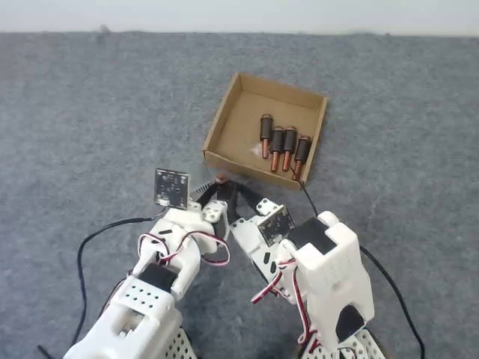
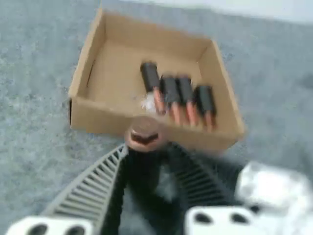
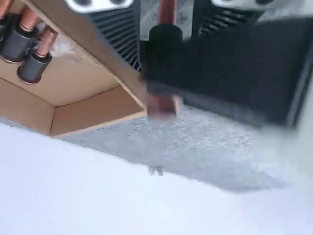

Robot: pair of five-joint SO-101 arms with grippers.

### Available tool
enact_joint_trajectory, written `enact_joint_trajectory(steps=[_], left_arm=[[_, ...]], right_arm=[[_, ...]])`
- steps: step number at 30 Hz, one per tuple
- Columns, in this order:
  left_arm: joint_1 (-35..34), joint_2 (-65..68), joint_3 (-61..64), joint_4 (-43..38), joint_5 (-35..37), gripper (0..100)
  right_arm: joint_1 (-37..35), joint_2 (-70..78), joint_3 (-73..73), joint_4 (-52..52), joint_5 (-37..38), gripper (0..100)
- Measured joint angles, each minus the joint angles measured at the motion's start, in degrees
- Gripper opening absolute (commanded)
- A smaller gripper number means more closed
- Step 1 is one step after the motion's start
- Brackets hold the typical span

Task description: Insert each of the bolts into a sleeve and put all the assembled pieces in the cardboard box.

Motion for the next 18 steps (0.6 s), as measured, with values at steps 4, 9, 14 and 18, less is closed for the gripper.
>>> enact_joint_trajectory(steps=[4,9,14,18], left_arm=[[-1.5,0.0,0.1,0.9,-0.1,28],[-3.3,0.0,0.1,0.9,-0.2,28],[-3.7,0.0,0.1,0.9,-0.2,28],[-3.7,0.0,0.1,0.9,-0.2,28]], right_arm=[[-0.3,0.0,0.0,0.0,0.0,0.6],[-0.3,0.0,0.0,0.0,0.0,0.6],[-0.3,0.0,0.0,0.0,0.0,0.6],[-0.3,0.0,0.0,0.0,0.0,0.6]])
